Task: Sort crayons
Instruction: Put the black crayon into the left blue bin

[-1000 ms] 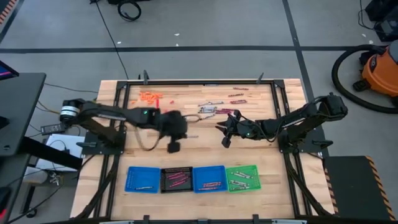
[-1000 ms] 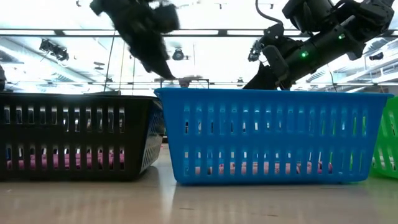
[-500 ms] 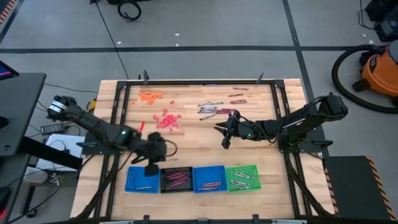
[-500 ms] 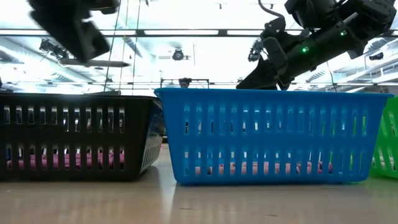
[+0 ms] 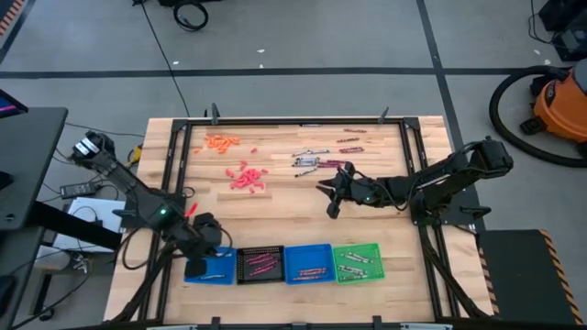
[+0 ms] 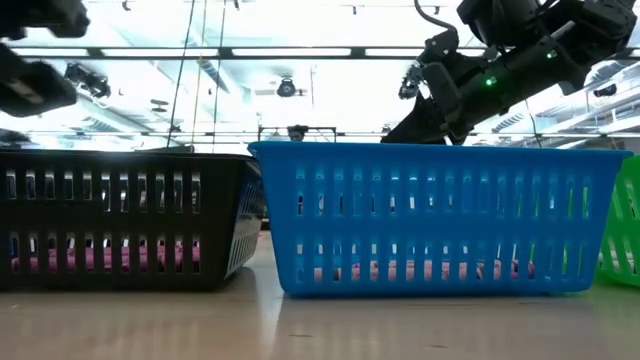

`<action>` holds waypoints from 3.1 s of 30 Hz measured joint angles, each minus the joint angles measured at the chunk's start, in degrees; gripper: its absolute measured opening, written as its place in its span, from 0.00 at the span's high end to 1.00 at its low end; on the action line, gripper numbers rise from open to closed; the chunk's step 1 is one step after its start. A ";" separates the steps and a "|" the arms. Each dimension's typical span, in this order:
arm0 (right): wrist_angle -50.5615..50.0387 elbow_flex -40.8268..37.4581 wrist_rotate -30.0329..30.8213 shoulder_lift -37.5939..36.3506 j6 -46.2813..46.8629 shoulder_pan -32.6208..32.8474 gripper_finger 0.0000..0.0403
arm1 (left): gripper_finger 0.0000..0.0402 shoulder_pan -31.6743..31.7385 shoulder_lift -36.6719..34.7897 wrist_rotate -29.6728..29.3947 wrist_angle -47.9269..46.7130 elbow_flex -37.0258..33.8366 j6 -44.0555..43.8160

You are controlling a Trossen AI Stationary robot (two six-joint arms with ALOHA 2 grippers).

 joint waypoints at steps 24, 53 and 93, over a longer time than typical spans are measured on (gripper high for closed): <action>-0.65 0.00 1.04 0.00 -0.36 -1.21 0.79 | 0.92 -5.09 -0.78 1.15 16.64 -13.86 -13.01; -0.24 0.00 0.63 0.00 -0.42 -1.50 0.79 | 0.75 13.74 -0.83 8.09 16.18 -3.79 10.28; 1.01 0.00 1.08 0.00 -2.43 -1.50 0.79 | 0.75 53.34 37.82 3.42 52.93 6.76 41.53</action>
